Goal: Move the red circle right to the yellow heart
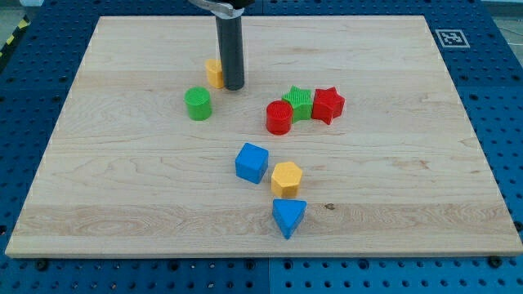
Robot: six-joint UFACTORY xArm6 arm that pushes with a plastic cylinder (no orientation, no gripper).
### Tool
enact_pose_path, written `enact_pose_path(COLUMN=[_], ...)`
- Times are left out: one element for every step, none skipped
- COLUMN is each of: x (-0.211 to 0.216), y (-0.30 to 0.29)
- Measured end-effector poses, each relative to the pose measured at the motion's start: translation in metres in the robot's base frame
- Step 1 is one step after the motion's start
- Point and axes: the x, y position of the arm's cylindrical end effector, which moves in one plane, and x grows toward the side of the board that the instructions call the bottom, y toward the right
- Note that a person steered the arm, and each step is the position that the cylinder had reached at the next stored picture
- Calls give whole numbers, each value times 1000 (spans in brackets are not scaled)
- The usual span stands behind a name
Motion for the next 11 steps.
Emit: enact_pose_path(x=[0,16,49,83,114,121,120,109,97,76,61], y=[33,36,12,11,27,59,75,78,68,65,65])
